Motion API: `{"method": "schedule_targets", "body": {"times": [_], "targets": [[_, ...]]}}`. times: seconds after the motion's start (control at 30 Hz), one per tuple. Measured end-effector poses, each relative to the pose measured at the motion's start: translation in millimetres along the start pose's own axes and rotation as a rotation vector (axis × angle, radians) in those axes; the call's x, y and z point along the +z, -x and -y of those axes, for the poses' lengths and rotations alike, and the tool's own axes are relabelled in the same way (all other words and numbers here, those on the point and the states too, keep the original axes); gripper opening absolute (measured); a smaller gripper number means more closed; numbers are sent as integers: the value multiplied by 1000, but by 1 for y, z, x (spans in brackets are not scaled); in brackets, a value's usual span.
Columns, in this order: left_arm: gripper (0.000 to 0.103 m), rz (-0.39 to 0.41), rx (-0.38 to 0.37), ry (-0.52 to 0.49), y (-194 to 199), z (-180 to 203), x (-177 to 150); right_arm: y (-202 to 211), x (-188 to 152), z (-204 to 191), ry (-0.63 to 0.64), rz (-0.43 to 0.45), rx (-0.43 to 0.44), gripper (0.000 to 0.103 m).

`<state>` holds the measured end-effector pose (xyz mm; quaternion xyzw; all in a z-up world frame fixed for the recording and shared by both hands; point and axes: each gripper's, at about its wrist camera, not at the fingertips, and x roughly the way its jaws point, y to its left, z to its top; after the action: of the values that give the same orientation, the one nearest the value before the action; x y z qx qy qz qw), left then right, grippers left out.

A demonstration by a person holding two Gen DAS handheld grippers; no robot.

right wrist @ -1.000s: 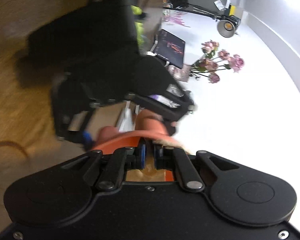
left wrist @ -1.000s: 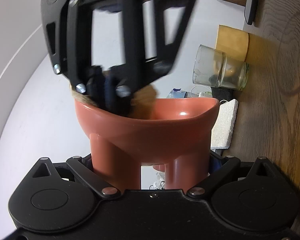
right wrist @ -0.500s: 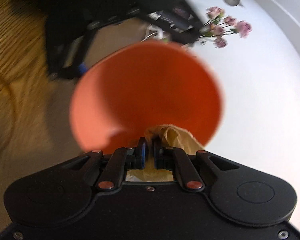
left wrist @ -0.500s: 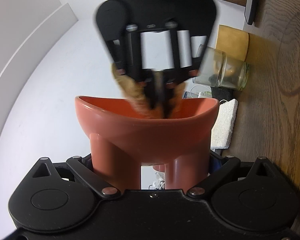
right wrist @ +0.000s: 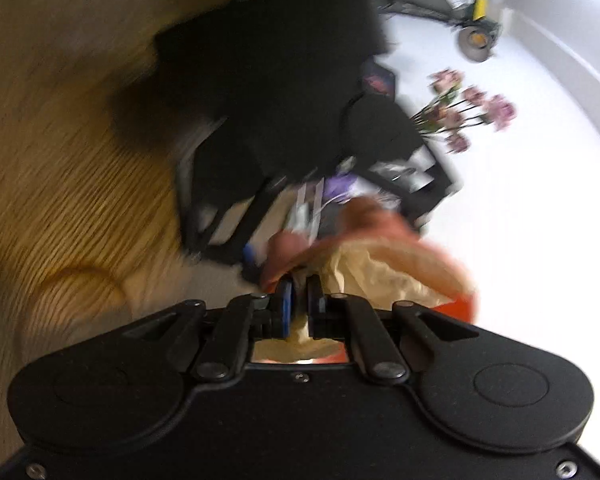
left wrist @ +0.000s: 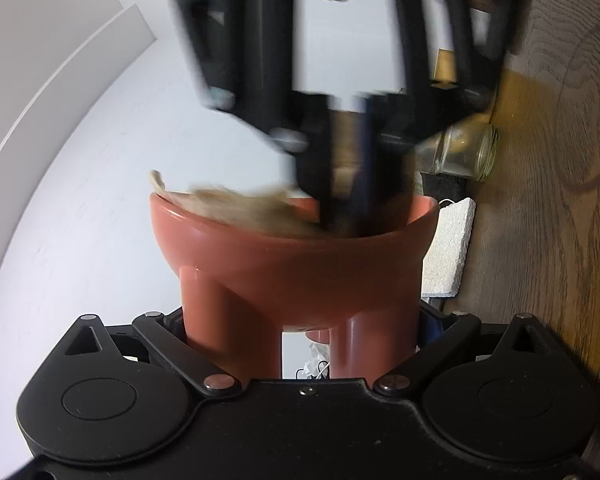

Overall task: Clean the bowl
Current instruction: 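Wipe the paper towel inside and along the bowl rim with the right gripper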

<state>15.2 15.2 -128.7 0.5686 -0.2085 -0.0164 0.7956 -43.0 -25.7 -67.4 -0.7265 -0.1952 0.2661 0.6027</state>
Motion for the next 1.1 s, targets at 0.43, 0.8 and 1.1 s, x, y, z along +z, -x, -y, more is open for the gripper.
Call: {"method": "schedule_targets", "body": {"times": [0.43,0.8,1.1], "targets": [[97,-1,5,-5,-13,1,-5,18,-41,51,-36,-116,-185,6],[97,-9,-7,7,-11,-15,-12,10,-45,-2,-39,-216,34,6],[97,-17,-11,11,-10,-18,-13,25,4,-19,-60,-88,135,6]]}}
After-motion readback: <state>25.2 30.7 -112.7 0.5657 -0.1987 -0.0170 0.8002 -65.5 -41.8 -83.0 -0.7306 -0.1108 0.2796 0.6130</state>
